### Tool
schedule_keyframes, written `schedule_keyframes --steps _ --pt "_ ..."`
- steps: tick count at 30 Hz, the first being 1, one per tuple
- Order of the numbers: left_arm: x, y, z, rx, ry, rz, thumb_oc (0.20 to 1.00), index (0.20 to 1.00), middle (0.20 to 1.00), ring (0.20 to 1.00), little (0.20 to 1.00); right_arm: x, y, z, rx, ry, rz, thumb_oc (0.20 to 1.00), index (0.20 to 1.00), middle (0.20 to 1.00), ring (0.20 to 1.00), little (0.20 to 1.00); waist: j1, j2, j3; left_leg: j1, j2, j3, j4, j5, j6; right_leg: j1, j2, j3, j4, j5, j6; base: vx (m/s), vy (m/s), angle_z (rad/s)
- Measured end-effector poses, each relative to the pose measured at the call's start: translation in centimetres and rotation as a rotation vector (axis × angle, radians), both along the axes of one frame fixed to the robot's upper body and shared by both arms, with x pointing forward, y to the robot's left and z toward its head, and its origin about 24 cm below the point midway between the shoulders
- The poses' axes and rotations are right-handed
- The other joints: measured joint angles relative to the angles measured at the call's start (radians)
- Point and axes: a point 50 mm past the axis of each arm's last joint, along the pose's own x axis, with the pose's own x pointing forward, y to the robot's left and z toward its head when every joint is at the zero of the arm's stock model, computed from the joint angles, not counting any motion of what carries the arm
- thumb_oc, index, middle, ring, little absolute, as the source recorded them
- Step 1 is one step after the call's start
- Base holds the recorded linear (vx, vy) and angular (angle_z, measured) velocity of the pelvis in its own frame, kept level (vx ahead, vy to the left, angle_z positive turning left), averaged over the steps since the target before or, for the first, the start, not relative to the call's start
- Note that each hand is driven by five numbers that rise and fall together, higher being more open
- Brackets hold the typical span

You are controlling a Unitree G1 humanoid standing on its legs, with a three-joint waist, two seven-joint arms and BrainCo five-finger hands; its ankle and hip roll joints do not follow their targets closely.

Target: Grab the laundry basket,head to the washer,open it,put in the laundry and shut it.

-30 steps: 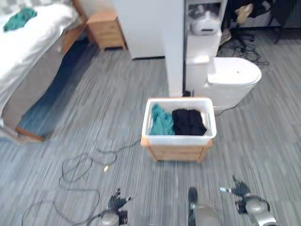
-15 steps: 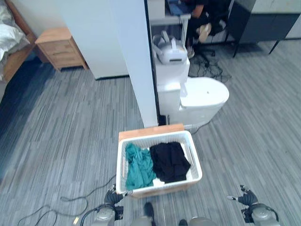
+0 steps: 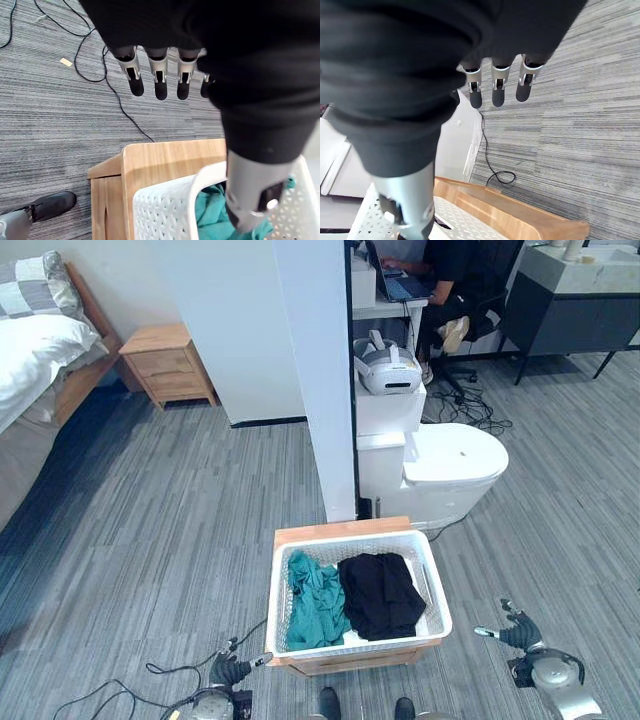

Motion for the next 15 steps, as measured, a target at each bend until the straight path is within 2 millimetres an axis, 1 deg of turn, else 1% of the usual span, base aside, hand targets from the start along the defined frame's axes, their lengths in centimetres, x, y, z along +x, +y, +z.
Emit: schedule_keyframes --steps 1,3,4,6,7,8,9,11,12,13,15 --pt "0.1 0.0 0.1 0.002 -0.008 0.0 1.0 1.0 1.0 1.0 1.0 0.1 0.0 0.0 -0.002 -0.001 0.002 1.0 1.0 1.0 1.0 1.0 0.0 0.0 0.001 -0.001 -0.001 0.0 0.0 0.001 0.001 0.0 -0.001 -0.003 0.001 0.006 0.009 -0.05 0.01 0.02" --pt "0.5 0.1 0.3 0.018 -0.019 0.012 1.0 1.0 1.0 1.0 1.0 0.3 0.1 0.1 -0.003 -0.001 0.009 1.0 1.0 1.0 1.0 1.0 0.004 0.003 0.003 -0.007 -0.005 0.0 0.002 0.011 0.003 -0.005 -0.003 -0.001 0.003 0.007 0.011 -0.07 0.008 0.02" --pt "0.9 0.1 0.5 0.029 -0.03 0.018 1.0 1.0 1.0 1.0 1.0 0.8 0.4 0.2 -0.005 -0.008 0.02 1.0 1.0 1.0 1.0 1.0 0.004 0.005 0.004 -0.017 -0.007 -0.001 0.005 0.019 0.014 -0.018 -0.005 -0.001 0.005 0.009 0.014 -0.08 0.005 0.02" --pt "2.2 0.1 0.9 0.042 -0.062 0.017 1.0 1.0 1.0 1.0 1.0 2.1 0.9 0.7 -0.008 -0.034 0.046 1.0 1.0 1.0 1.0 1.0 0.005 0.008 0.021 -0.035 -0.009 -0.002 0.006 0.024 0.02 -0.035 -0.007 -0.002 0.005 0.013 0.019 -0.1 0.004 0.01" --pt "4.0 0.1 1.6 0.067 -0.102 0.014 1.0 1.0 1.0 1.0 1.0 3.8 1.4 1.2 -0.01 -0.057 0.058 1.0 1.0 1.0 1.0 1.0 0.015 0.012 0.044 -0.055 -0.01 -0.001 0.006 0.03 0.022 -0.056 -0.008 0.0 0.005 0.018 0.026 -0.14 0.009 0.0" --pt "5.6 0.0 2.3 0.076 -0.138 0.013 1.0 1.0 1.0 1.0 1.0 5.0 1.7 1.6 -0.018 -0.072 0.068 1.0 1.0 1.0 1.0 1.0 0.019 0.014 0.058 -0.077 -0.01 -0.001 0.007 0.038 0.023 -0.078 -0.008 0.0 0.006 0.024 0.031 -0.28 0.007 0.01" --pt "7.5 -0.1 3.1 0.095 -0.176 0.022 1.0 1.0 1.0 1.0 1.0 6.9 2.2 2.5 -0.025 -0.11 0.064 1.0 1.0 1.0 1.0 1.0 0.022 0.02 0.084 -0.113 -0.01 0.0 0.007 0.052 0.022 -0.113 -0.009 -0.002 0.006 0.032 0.032 -0.28 0.003 0.02" --pt "9.9 -0.7 4.0 0.127 -0.209 0.006 1.0 1.0 1.0 1.0 1.0 9.4 2.9 4.1 -0.048 -0.172 0.07 1.0 1.0 1.0 1.0 1.0 0.022 0.033 0.108 -0.181 -0.008 0.001 0.007 0.068 0.021 -0.183 -0.007 -0.001 0.006 0.047 0.034 -0.22 -0.005 -0.02" --pt "11.2 -1.1 4.8 0.132 -0.239 -0.011 1.0 1.0 1.0 1.0 1.0 10.7 3.4 5.2 -0.055 -0.215 0.082 1.0 1.0 1.0 1.0 1.0 0.021 0.037 0.133 -0.209 -0.008 0.001 0.008 0.077 0.017 -0.21 -0.007 -0.001 0.007 0.058 0.029 -0.13 -0.011 -0.03" --pt "12.5 -1.7 5.6 0.136 -0.274 -0.034 1.0 1.0 1.0 1.0 1.0 11.8 3.8 6.1 -0.057 -0.248 0.086 1.0 1.0 1.0 1.0 1.0 0.022 0.039 0.156 -0.231 -0.008 0.001 0.008 0.084 0.018 -0.232 -0.007 -0.002 0.007 0.065 0.023 -0.11 -0.012 0.01" --pt "14.3 -2.8 6.7 0.155 -0.32 -0.089 1.0 1.0 1.0 1.0 1.0 12.8 4.7 6.6 -0.053 -0.264 0.091 1.0 1.0 1.0 1.0 1.0 0.023 0.035 0.182 -0.253 -0.008 0.001 0.008 0.089 0.022 -0.254 -0.006 -0.004 0.007 0.066 0.023 -0.07 -0.01 0.01"
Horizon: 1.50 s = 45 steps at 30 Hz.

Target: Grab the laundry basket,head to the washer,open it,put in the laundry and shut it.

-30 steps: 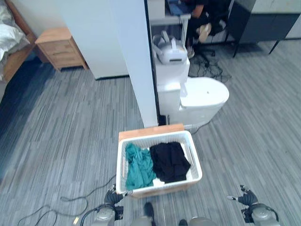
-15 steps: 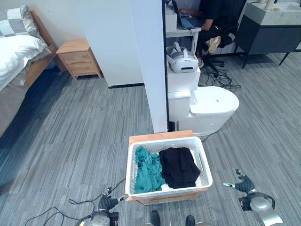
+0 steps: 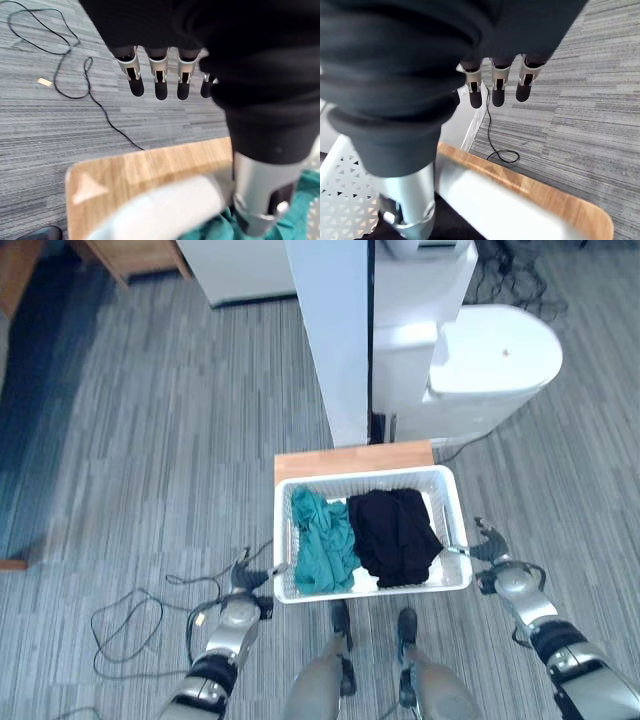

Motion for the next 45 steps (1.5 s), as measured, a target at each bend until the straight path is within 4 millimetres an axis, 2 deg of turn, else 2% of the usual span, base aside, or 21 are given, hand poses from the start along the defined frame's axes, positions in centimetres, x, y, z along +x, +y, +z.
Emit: schedule_keyframes --steps 4,5,6,7,8,9,10,11,15,18,25,29,33,34,36,38,39,40,42,43,45 --pt "1.2 -1.2 0.5 0.033 0.0 -0.058 1.0 1.0 1.0 1.0 1.0 0.8 1.8 0.1 0.026 -0.012 0.021 1.0 1.0 1.0 1.0 1.0 -0.005 -0.019 0.027 -0.009 -0.001 0.002 0.0 0.0 0.0 -0.01 -0.001 0.004 0.0 -0.001 0.0 -0.03 -0.005 -0.03" --pt "1.6 -1.7 0.7 0.042 -0.005 -0.079 1.0 1.0 1.0 1.0 1.0 0.8 2.0 -0.1 0.015 -0.004 0.026 0.489 0.489 0.489 0.489 0.489 -0.006 -0.023 0.03 -0.007 -0.002 0.0 0.0 0.0 0.0 -0.008 -0.002 0.004 0.0 -0.001 0.0 0.0 0.0 0.0" --pt "1.6 -1.8 0.7 0.044 -0.003 -0.087 1.0 1.0 1.0 1.0 1.0 0.8 2.1 -0.1 0.016 -0.003 0.03 0.416 0.416 0.416 0.416 0.416 -0.007 -0.023 0.03 -0.005 -0.002 -0.001 0.0 0.0 0.0 -0.006 -0.003 0.004 0.0 -0.001 0.0 0.0 0.0 0.0" --pt "1.6 -2.1 0.6 0.045 0.0 -0.099 1.0 1.0 1.0 1.0 1.0 0.8 2.5 -0.2 0.018 -0.001 0.04 0.231 0.231 0.231 0.231 0.231 -0.008 -0.023 0.03 -0.005 -0.002 -0.001 0.0 0.0 0.0 -0.006 -0.002 0.004 0.0 -0.001 0.0 0.0 0.0 0.0" --pt "1.6 -2.1 0.6 0.052 -0.001 -0.104 1.0 1.0 1.0 1.0 1.0 0.9 2.7 -0.2 0.021 -0.003 0.04 0.2 0.2 0.2 0.2 0.2 -0.008 -0.024 0.03 -0.005 -0.001 -0.001 0.0 0.0 0.0 -0.007 -0.002 0.004 0.0 -0.001 0.0 0.0 0.0 0.0" --pt "1.7 -2.2 0.6 0.058 0.0 -0.109 0.871 0.871 0.871 0.871 0.871 1.0 3.1 -0.2 0.03 -0.006 0.041 0.2 0.2 0.2 0.2 0.2 -0.008 -0.024 0.03 -0.005 0.0 -0.001 0.0 -0.001 0.0 -0.007 -0.001 0.005 0.0 -0.001 0.0 0.0 0.0 0.0" --pt "1.7 -1.9 0.7 0.071 0.0 -0.109 0.26 0.26 0.26 0.26 0.26 1.0 3.2 -0.2 0.031 -0.005 0.039 0.2 0.2 0.2 0.2 0.2 -0.007 -0.024 0.03 -0.005 0.0 -0.001 0.0 -0.001 0.0 -0.007 -0.001 0.005 0.0 -0.001 0.0 0.0 0.0 0.0" --pt "1.7 -1.9 0.7 0.076 -0.001 -0.115 0.2 0.2 0.2 0.2 0.2 1.0 3.1 -0.2 0.027 -0.009 0.032 0.2 0.2 0.2 0.2 0.2 -0.007 -0.024 0.03 -0.005 0.0 -0.001 0.0 -0.001 -0.001 -0.007 0.0 0.006 0.0 -0.001 0.0 0.0 0.0 0.0" --pt "1.4 -2.4 0.6 0.07 0.002 -0.133 0.2 0.2 0.2 0.2 0.2 0.9 2.8 -0.2 0.029 -0.013 -0.004 0.2 0.2 0.2 0.2 0.2 -0.006 -0.024 0.03 -0.002 -0.002 -0.001 0.0 -0.001 -0.001 -0.004 -0.002 0.007 0.0 0.0 0.0 0.01 -0.008 0.0" --pt "0.1 -2.7 -0.2 0.051 0.021 -0.133 0.2 0.2 0.2 0.2 0.2 -0.2 2.3 -0.9 0.036 -0.001 -0.019 0.2 0.2 0.2 0.2 0.2 -0.006 -0.026 0.031 0.023 -0.003 0.0 0.0 -0.004 -0.004 0.02 -0.004 0.009 -0.001 -0.001 0.001 0.08 -0.04 -0.02" --pt "-4.2 -2.9 -1.7 0.002 0.055 -0.124 0.2 0.2 0.2 0.2 0.2 -5.5 1.5 -3.5 0.083 0.063 -0.023 0.2 0.2 0.2 0.2 0.2 -0.007 -0.028 0.032 0.108 0.003 -0.003 -0.001 -0.032 -0.029 0.108 0.002 0.008 -0.001 -0.015 -0.005 0.06 -0.034 -0.01" --pt "-5.2 -2.9 -0.9 -0.032 0.013 -0.108 0.2 0.2 0.2 0.2 0.2 -5.8 1.3 -2.0 0.072 -0.009 0.007 0.2 0.2 0.2 0.2 0.2 -0.006 -0.034 0.032 0.135 0.001 -0.009 0.0 -0.031 -0.027 0.117 0.002 0.024 -0.001 -0.01 -0.015 -0.03 0.057 -0.13" --pt "-4.9 -2.9 -0.1 -0.046 -0.036 -0.098 0.2 0.2 0.2 0.2 0.2 -5.5 1.3 -0.8 0.075 -0.062 0.027 0.2 0.2 0.2 0.2 0.2 -0.011 -0.048 0.028 0.178 -0.015 -0.131 0.0 -0.047 -0.046 0.137 -0.017 0.067 -0.001 -0.004 -0.006 -0.06 0.147 -0.36" --pt "-4.6 -3.0 0.3 -0.048 -0.054 -0.105 0.2 0.2 0.2 0.2 0.2 -5.8 1.1 -0.7 0.085 -0.068 0.016 0.2 0.2 0.2 0.2 0.2 -0.029 -0.048 0.029 0.186 -0.024 -0.143 0.0 -0.064 -0.03 0.141 -0.02 0.074 0.0 -0.002 -0.003 -0.09 0.214 -0.1" --pt "-4.2 -3.1 1.0 -0.045 -0.079 -0.12 0.2 0.2 0.2 0.2 0.2 -6.1 1.2 -0.6 0.103 -0.08 0.008 0.2 0.2 0.2 0.2 0.2 -0.042 -0.061 0.024 0.195 -0.032 -0.13 0.002 -0.068 -0.018 0.131 -0.024 0.092 -0.001 0.011 0.018 -0.13 0.212 -0.4" --pt "-4.1 -2.1 1.7 0.0 -0.1 -0.138 0.2 0.2 0.2 0.2 0.2 -5.9 1.8 -0.4 0.128 -0.099 0.0 0.2 0.2 0.2 0.2 0.2 -0.047 -0.108 0.007 0.208 -0.049 -0.012 0.001 -0.089 0.012 0.093 -0.043 0.208 0.001 0.039 0.055 -0.17 0.102 -1.4" --pt "-3.8 -1.9 2.1 0.027 -0.111 -0.15 0.2 0.2 0.2 0.2 0.2 -5.9 2.0 -0.5 0.135 -0.097 -0.001 0.2 0.2 0.2 0.2 0.2 -0.058 -0.119 0.007 0.213 -0.049 0.032 0.001 -0.091 0.013 0.081 -0.048 0.227 0.001 0.058 0.082 -0.18 0.043 -1.68" --pt "-3.6 -1.5 2.3 0.042 -0.116 -0.15 0.2 0.2 0.2 0.2 0.2 -5.6 2.5 -0.4 0.147 -0.103 0.008 0.2 0.2 0.2 0.2 0.2 -0.045 -0.13 0.007 0.217 -0.041 0.083 0.0 -0.097 0.022 0.061 -0.052 0.219 0.0 0.086 0.129 -0.16 0.011 -1.32" --pt "-2.9 -1.1 2.9 0.06 -0.13 -0.168 0.2 0.2 0.2 0.2 0.2 -5.8 2.6 -0.7 0.154 -0.096 0.003 0.2 0.2 0.2 0.2 0.2 -0.063 -0.154 0.001 0.227 -0.048 0.145 0.001 -0.101 0.04 0.042 -0.082 0.123 0.0 0.07 0.123 -0.18 0.031 -1.02" --pt "-2.7 -1.0 3.1 0.064 -0.136 -0.168 0.2 0.2 0.2 0.2 0.2 -5.6 2.7 -0.7 0.156 -0.096 0.001 0.2 0.2 0.2 0.2 0.2 -0.054 -0.156 0.001 0.232 -0.038 0.194 0.001 -0.103 0.047 0.029 -0.098 0.002 0.008 0.027 0.089 -0.13 0.03 -1.1" --pt "-3.0 -0.5 2.9 0.072 -0.121 -0.156 0.2 0.2 0.2 0.2 0.2 -5.3 3.5 -0.5 0.163 -0.103 0.027 0.2 0.2 0.2 0.2 0.2 -0.022 -0.153 0.001 0.264 0.007 0.304 0.0 -0.12 0.058 -0.01 -0.143 -0.21 0.157 -0.006 0.067 -0.04 0.022 -1.66"
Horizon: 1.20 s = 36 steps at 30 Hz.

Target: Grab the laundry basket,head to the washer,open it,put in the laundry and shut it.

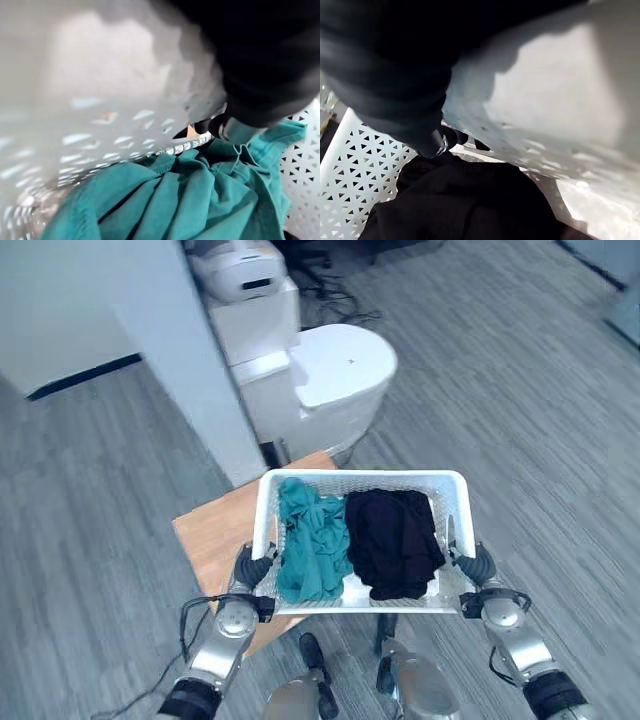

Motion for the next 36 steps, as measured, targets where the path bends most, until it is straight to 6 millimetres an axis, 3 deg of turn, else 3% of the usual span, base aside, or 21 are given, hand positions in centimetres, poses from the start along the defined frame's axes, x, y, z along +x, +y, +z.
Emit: schedule_keyframes --steps 2,3,5,6,7,9,13,14,15,16,17,18,20,21,24,25,27,29,31,35,36 --pt "-0.3 0.0 -0.2 -0.004 0.008 0.002 0.2 0.2 0.2 0.2 0.2 -0.4 -0.1 -0.3 0.0 0.013 -0.004 0.2 0.2 0.2 0.2 0.2 0.0 -0.005 -0.005 0.038 0.018 0.067 0.0 -0.01 -0.012 0.031 -0.016 -0.008 0.072 -0.02 -0.004 -0.05 -0.012 -1.12" --pt "-1.0 0.1 -0.6 -0.008 0.023 0.011 0.2 0.2 0.2 0.2 0.2 -0.5 0.1 -0.4 0.004 0.015 0.001 0.2 0.2 0.2 0.2 0.2 0.015 0.004 -0.012 0.054 0.042 0.117 0.0 -0.006 -0.02 0.019 -0.021 -0.033 0.169 -0.069 -0.013 -0.02 -0.087 -1.3" --pt "-2.4 0.7 -1.5 -0.01 0.064 0.034 0.2 0.2 0.2 0.2 0.2 -1.0 0.7 -0.8 -0.006 0.029 0.034 0.2 0.2 0.2 0.2 0.2 0.043 0.036 -0.054 0.083 0.107 0.243 0.001 0.0 -0.028 0.029 -0.055 -0.193 0.347 -0.168 -0.042 0.11 -0.197 -1.78" --pt "-2.8 0.7 -1.8 -0.011 0.078 0.037 0.2 0.2 0.2 0.2 0.2 -1.6 0.7 -1.0 -0.006 0.039 0.041 0.2 0.2 0.2 0.2 0.2 0.044 0.03 -0.08 0.088 0.1 0.257 0.003 -0.003 -0.04 0.042 -0.052 -0.176 0.314 -0.172 -0.036 0.11 -0.226 -1.51" --pt "-3.3 0.9 -2.1 -0.01 0.092 0.043 0.2 0.2 0.2 0.2 0.2 -2.4 0.8 -1.3 0.004 0.049 0.043 0.2 0.2 0.2 0.2 0.2 0.04 0.008 -0.11 0.087 0.089 0.27 0.028 -0.012 -0.061 0.079 -0.023 -0.076 0.199 -0.203 -0.045 0.07 -0.204 -1.02" --pt "-3.4 0.0 -2.7 -0.048 0.109 0.043 0.2 0.2 0.2 0.2 0.2 -2.9 -0.5 -1.6 -0.042 0.074 0.036 0.2 0.2 0.2 0.2 0.2 0.031 0.045 -0.123 0.079 0.128 0.175 0.073 -0.007 -0.052 0.096 0.026 -0.038 0.154 -0.174 -0.07 0.14 -0.274 -0.87" --pt "-3.8 -1.3 -3.4 -0.073 0.138 0.02 0.2 0.2 0.2 0.2 0.2 -3.4 -1.9 -1.1 -0.081 0.069 0.035 0.2 0.2 0.2 0.2 0.2 -0.012 0.042 -0.13 0.037 0.216 0.098 0.316 -0.01 -0.054 0.132 0.07 0.046 0.093 -0.16 -0.106 0.11 -0.118 -0.72" --pt "-3.7 -1.4 -3.3 -0.076 0.135 0.016 0.2 0.2 0.2 0.2 0.2 -3.2 -1.9 -0.8 -0.089 0.056 0.044 0.2 0.2 0.2 0.2 0.2 -0.011 0.039 -0.131 0.008 0.229 0.068 0.381 -0.04 -0.08 0.138 0.074 0.073 0.075 -0.157 -0.116 0.27 -0.104 -2.45" --pt "-3.4 -2.2 -3.1 -0.093 0.117 0.009 0.2 0.2 0.2 0.2 0.2 -2.5 -2.3 0.1 -0.097 0.022 0.038 0.2 0.2 0.2 0.2 0.2 0.013 0.043 -0.134 -0.105 0.058 -0.241 0.439 -0.14 -0.128 0.146 0.095 0.251 -0.021 -0.097 -0.157 0.17 -0.051 -2.27" --pt "-3.2 -2.2 -3.0 -0.093 0.112 0.009 0.2 0.2 0.2 0.2 0.2 -2.9 -2.3 -0.2 -0.097 0.034 0.037 0.2 0.2 0.2 0.2 0.2 0.002 0.046 -0.134 -0.147 0.033 -0.242 0.447 -0.143 -0.124 0.164 0.104 0.258 -0.044 -0.092 -0.148 0.26 -0.015 -1.78" --pt "-3.2 -2.2 -2.9 -0.093 0.11 0.009 0.2 0.2 0.2 0.2 0.2 -3.6 -2.4 -0.5 -0.086 0.05 0.033 0.2 0.2 0.2 0.2 0.2 -0.02 0.048 -0.135 -0.175 0.002 -0.299 0.427 -0.155 -0.104 0.202 0.109 0.255 -0.081 -0.099 -0.152 0.18 0.021 -0.65" --pt "-3.7 -2.0 -3.3 -0.086 0.131 0.013 0.2 0.2 0.2 0.2 0.2 -4.5 -2.4 -1.1 -0.073 0.078 0.026 0.2 0.2 0.2 0.2 0.2 -0.005 0.045 -0.137 -0.189 -0.047 -0.36 0.351 -0.144 -0.092 0.23 0.115 0.282 -0.093 -0.091 -0.146 0.18 0.021 -0.64" --pt "-3.9 -2.1 -3.6 -0.088 0.147 0.005 0.2 0.2 0.2 0.2 0.2 -4.7 -2.5 -1.4 -0.07 0.089 0.02 0.2 0.2 0.2 0.2 0.2 -0.009 0.054 -0.14 -0.246 -0.071 -0.395 0.288 -0.113 -0.09 0.247 0.122 0.307 -0.12 -0.085 -0.137 0.13 0.031 -0.71" --pt "-3.9 -2.2 -3.7 -0.091 0.148 0.004 0.2 0.2 0.2 0.2 0.2 -4.8 -2.6 -1.5 -0.072 0.096 0.019 0.2 0.2 0.2 0.2 0.2 -0.009 0.063 -0.141 -0.272 -0.067 -0.39 0.276 -0.077 -0.088 0.249 0.127 0.318 -0.124 -0.086 -0.136 0.14 0.044 -0.41" --pt "-4.1 -2.3 -3.9 -0.089 0.159 -0.002 0.2 0.2 0.2 0.2 0.2 -4.9 -2.9 -1.5 -0.078 0.099 0.012 0.2 0.2 0.2 0.2 0.2 -0.006 0.102 -0.145 -0.257 -0.046 -0.387 0.202 -0.043 -0.087 0.262 0.154 0.36 -0.135 -0.107 -0.115 0.17 0.089 -0.42" --pt "-4.4 -2.1 -4.2 -0.088 0.175 0.009 0.2 0.2 0.2 0.2 0.2 -5.0 -2.7 -1.7 -0.066 0.105 0.011 0.2 0.2 0.2 0.2 0.2 0.0 0.117 -0.146 -0.203 -0.043 -0.364 0.131 0.018 -0.035 0.268 0.154 0.392 -0.104 -0.143 -0.083 0.2 0.118 -0.65" --pt "-4.5 -1.7 -4.1 -0.077 0.176 0.01 0.2 0.2 0.2 0.2 0.2 -5.0 -2.4 -1.8 -0.054 0.108 0.017 0.2 0.2 0.2 0.2 0.2 -0.003 0.113 -0.146 -0.149 -0.079 -0.346 0.084 0.044 -0.02 0.264 0.119 0.403 -0.055 -0.191 -0.047 0.2 0.128 -0.37" --pt "-4.2 -1.4 -3.8 -0.067 0.161 0.01 0.2 0.2 0.2 0.2 0.2 -4.9 -2.2 -1.8 -0.044 0.104 0.019 0.2 0.2 0.2 0.2 0.2 -0.002 0.109 -0.144 -0.112 -0.108 -0.323 0.053 0.034 -0.003 0.261 0.085 0.407 -0.011 -0.217 -0.025 0.12 0.096 -0.44" --pt "-4.0 -0.4 -3.2 -0.041 0.143 0.017 0.2 0.2 0.2 0.2 0.2 -4.4 -1.1 -1.7 -0.01 0.093 0.039 0.2 0.2 0.2 0.2 0.2 0.05 0.1 -0.134 -0.063 -0.097 -0.219 0.03 0.039 0.022 0.143 0.07 0.406 0.222 -0.287 0.019 0.08 0.053 -1.13" --pt "-3.7 0.7 -2.4 -0.022 0.11 0.032 0.2 0.2 0.2 0.2 0.2 -3.9 -0.4 -1.4 0.008 0.075 0.06 0.2 0.2 0.2 0.2 0.2 0.061 0.073 -0.103 -0.018 -0.087 -0.154 0.041 -0.037 0.032 -0.005 0.047 0.331 0.405 -0.294 0.026 0.19 0.001 -0.76" --pt "-3.9 0.7 -2.3 -0.026 0.105 0.033 0.2 0.2 0.2 0.2 0.2 -3.8 -0.4 -1.2 0.006 0.072 0.064 0.2 0.2 0.2 0.2 0.2 0.058 0.069 -0.101 -0.018 -0.082 -0.136 0.036 -0.057 0.036 -0.068 0.039 0.307 0.386 -0.293 0.025 0.25 -0.04 -0.63"
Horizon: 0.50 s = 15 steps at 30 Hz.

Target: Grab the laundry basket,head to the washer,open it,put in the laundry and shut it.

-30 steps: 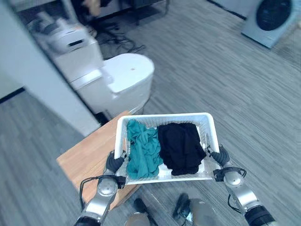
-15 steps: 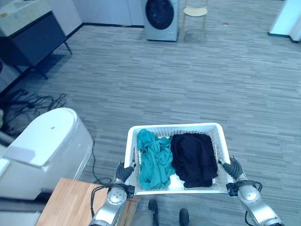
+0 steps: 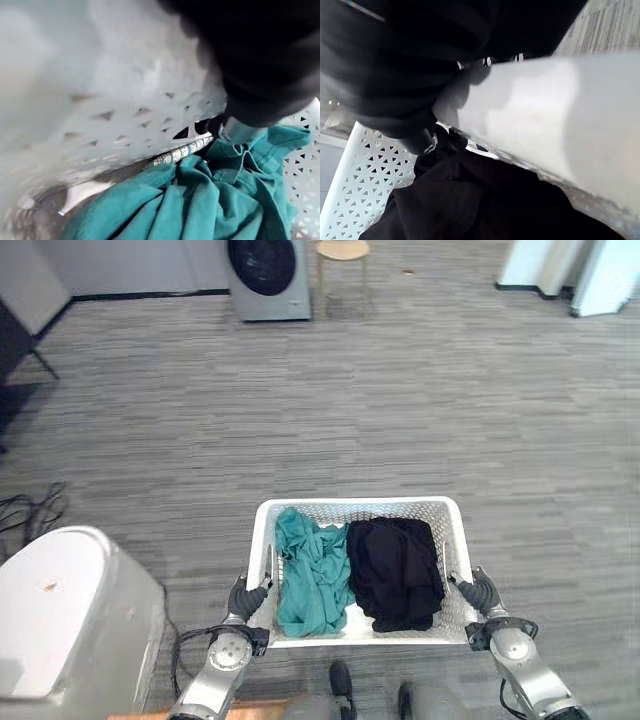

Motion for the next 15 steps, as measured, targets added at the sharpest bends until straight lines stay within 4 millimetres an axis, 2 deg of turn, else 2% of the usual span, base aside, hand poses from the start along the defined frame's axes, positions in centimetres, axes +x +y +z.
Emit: schedule_keyframes --steps 2,4,5,8,11,12,13,14,15 --pt "0.0 -0.3 0.0 -0.007 -0.001 -0.006 0.2 0.2 0.2 0.2 0.2 0.1 -0.3 0.1 -0.012 -0.002 0.003 0.2 0.2 0.2 0.2 0.2 -0.017 0.003 0.004 0.0 0.006 0.003 -0.005 -0.004 -0.003 -0.045 -0.007 -0.044 -0.072 0.01 -0.006 0.29 -0.052 -0.21" --pt "-0.1 -0.6 -0.3 -0.019 0.01 -0.005 0.2 0.2 0.2 0.2 0.2 -0.1 -0.6 0.0 -0.018 0.006 0.0 0.2 0.2 0.2 0.2 0.2 -0.025 0.003 0.01 0.015 0.02 -0.001 0.004 -0.034 -0.011 -0.087 -0.009 -0.086 -0.198 0.074 -0.004 0.51 -0.163 -0.07" --pt "-0.1 -0.6 -0.4 -0.023 0.012 0.0 0.2 0.2 0.2 0.2 0.2 0.0 -0.6 0.1 -0.019 0.004 -0.001 0.2 0.2 0.2 0.2 0.2 -0.025 0.01 0.014 0.015 0.029 -0.005 0.015 -0.048 -0.019 -0.105 -0.012 -0.099 -0.247 0.096 0.01 0.33 -0.164 0.03" --pt "-0.3 -0.8 -0.6 -0.028 0.019 0.001 0.2 0.2 0.2 0.2 0.2 -0.2 -0.7 -0.1 -0.021 0.01 -0.003 0.2 0.2 0.2 0.2 0.2 -0.044 0.008 0.016 0.07 0.029 -0.031 0.017 -0.076 -0.043 -0.104 -0.056 -0.137 -0.429 0.194 0.012 0.32 -0.186 0.27" --pt "-0.3 -0.9 -0.6 -0.033 0.021 -0.001 0.2 0.2 0.2 0.2 0.2 -0.6 -0.9 -0.3 -0.019 0.021 -0.011 0.2 0.2 0.2 0.2 0.2 -0.047 0.006 0.014 0.129 0.035 -0.064 0.013 -0.124 -0.094 -0.083 -0.075 -0.113 -0.41 0.213 0.011 0.44 -0.271 0.43" --pt "-0.7 -1.4 -1.0 -0.049 0.032 0.002 0.2 0.2 0.2 0.2 0.2 -0.7 -1.2 -0.3 -0.02 0.024 -0.022 0.2 0.2 0.2 0.2 0.2 -0.059 0.041 0.007 0.155 0.083 -0.087 0.022 -0.145 -0.122 -0.081 -0.047 -0.13 -0.342 0.255 -0.019 0.34 -0.362 0.72" --pt "-1.1 -1.6 -1.2 -0.053 0.044 -0.002 0.2 0.2 0.2 0.2 0.2 -0.9 -1.5 -0.4 -0.021 0.034 -0.025 0.2 0.2 0.2 0.2 0.2 -0.071 0.061 -0.001 0.156 0.125 -0.108 0.089 -0.148 -0.14 -0.057 -0.015 -0.146 -0.319 0.263 -0.025 0.33 -0.398 0.74" --pt "-1.2 -1.6 -1.4 -0.054 0.05 -0.003 0.2 0.2 0.2 0.2 0.2 -0.9 -1.7 -0.5 -0.026 0.041 -0.012 0.2 0.2 0.2 0.2 0.2 -0.057 0.055 -0.002 0.09 0.196 -0.131 0.314 -0.126 -0.164 0.008 0.041 -0.152 -0.33 0.266 -0.056 0.64 -0.579 0.4" --pt "-1.4 -2.0 -1.5 -0.07 0.054 0.001 0.2 0.2 0.2 0.2 0.2 -0.8 -2.0 0.0 -0.039 0.027 -0.006 0.2 0.2 0.2 0.2 0.2 -0.041 0.059 -0.015 0.006 0.261 -0.179 0.549 -0.063 -0.186 0.059 0.089 -0.169 -0.337 0.258 -0.155 0.61 -0.472 0.05"
